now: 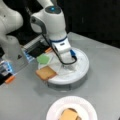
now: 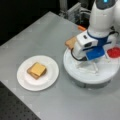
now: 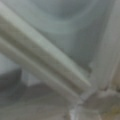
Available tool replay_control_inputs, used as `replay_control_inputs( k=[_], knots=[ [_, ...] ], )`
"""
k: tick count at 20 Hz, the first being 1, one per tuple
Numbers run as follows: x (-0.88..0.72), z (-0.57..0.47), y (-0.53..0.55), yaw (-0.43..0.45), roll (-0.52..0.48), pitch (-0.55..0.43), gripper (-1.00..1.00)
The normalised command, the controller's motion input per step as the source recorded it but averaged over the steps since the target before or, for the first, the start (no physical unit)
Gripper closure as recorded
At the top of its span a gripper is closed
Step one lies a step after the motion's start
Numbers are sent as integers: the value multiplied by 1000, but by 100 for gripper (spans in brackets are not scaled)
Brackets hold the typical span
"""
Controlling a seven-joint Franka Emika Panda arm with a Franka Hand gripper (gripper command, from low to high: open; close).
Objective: Ingredient selection for cheeseburger or sandwich
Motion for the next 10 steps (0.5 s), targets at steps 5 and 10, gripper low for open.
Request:
replay_control_inputs(
  k=[5, 10],
  knots=[
    [2, -103, -115, 275, 66, -60, -100],
    [20, -122, -115, 302, 68, -67, -100]
  ],
)
